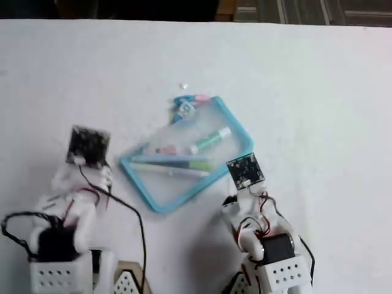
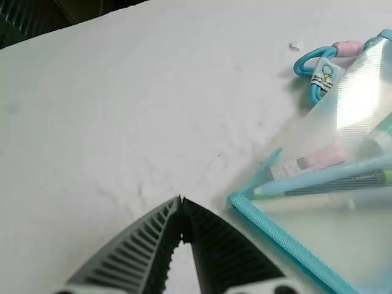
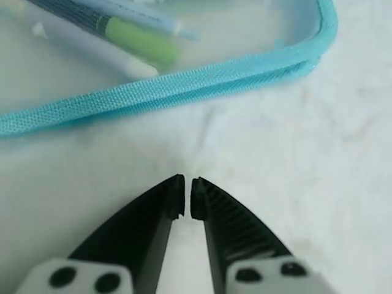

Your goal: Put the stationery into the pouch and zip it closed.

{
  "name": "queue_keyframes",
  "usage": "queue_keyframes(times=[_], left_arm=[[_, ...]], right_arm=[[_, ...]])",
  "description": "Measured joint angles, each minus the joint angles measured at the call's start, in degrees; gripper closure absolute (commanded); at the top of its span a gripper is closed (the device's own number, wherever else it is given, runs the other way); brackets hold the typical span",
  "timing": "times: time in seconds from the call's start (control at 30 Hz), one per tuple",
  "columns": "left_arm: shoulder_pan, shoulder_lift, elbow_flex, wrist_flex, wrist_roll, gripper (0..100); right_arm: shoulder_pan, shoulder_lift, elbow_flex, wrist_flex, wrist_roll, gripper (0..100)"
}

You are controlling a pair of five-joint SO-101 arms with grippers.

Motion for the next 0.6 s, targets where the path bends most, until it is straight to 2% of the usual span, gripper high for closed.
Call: queue_keyframes(times=[0.17,0.3,0.4,0.6], left_arm=[[-0.2,-13.9,13.7,-0.9,-0.2,97],[-1.1,-16.1,21.3,-4.4,-0.5,98],[-2.2,-16.2,25.6,-7.0,-4.4,98],[-5.8,-16.2,26.0,-4.7,-14.0,97]], right_arm=[[0.7,0.0,2.7,0.1,0.0,97.1],[1.1,-0.8,2.8,0.1,0.0,97.1],[1.1,-2.3,2.9,0.1,0.0,97.1],[1.1,-4.1,3.3,0.1,0.0,97.1]])
